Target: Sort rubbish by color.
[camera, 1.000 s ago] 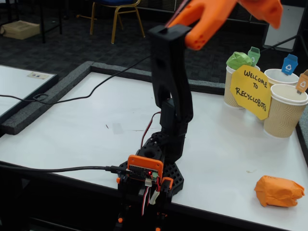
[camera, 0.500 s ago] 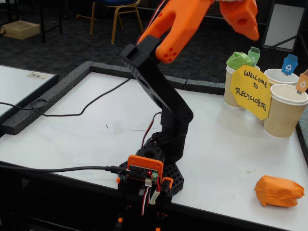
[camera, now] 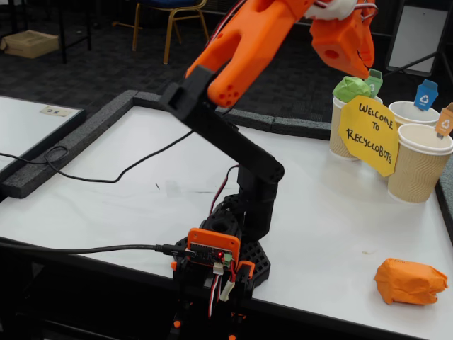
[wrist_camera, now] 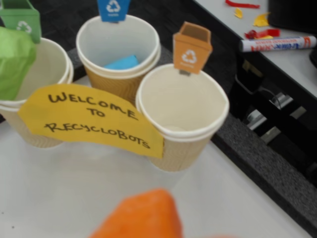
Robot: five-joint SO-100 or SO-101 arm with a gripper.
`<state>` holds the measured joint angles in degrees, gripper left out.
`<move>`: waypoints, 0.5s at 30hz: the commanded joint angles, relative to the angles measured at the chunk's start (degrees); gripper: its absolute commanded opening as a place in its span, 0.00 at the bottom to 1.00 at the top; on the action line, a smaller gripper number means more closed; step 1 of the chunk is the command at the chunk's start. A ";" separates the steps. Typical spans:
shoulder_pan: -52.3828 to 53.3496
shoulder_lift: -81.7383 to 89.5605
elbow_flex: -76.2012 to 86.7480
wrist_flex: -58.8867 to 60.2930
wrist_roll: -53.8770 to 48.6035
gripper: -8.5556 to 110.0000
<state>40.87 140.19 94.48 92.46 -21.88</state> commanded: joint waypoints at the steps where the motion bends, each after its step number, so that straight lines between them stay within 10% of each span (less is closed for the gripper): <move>1: 2.02 5.45 0.26 0.97 2.46 0.07; 15: 14.33 7.73 1.58 0.26 2.64 0.07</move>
<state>50.54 146.16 97.21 94.31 -20.57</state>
